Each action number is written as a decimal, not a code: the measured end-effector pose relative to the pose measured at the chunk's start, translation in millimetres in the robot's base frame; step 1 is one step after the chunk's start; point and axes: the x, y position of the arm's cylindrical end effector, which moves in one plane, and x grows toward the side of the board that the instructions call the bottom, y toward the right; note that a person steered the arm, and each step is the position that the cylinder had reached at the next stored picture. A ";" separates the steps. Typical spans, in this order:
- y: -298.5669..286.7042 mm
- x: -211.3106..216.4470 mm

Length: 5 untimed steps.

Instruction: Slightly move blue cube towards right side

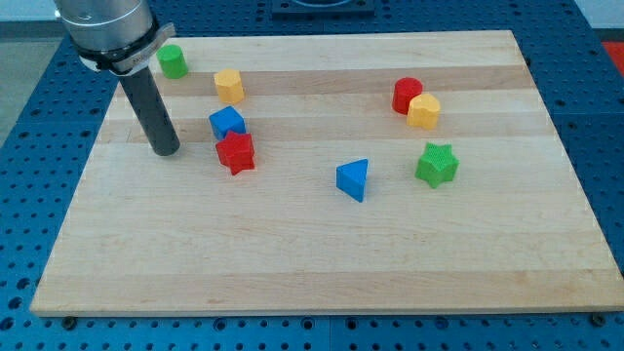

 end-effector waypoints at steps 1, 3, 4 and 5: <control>0.0 -3.0; 4.1 -4.4; 11.0 -4.4; 26.3 -4.4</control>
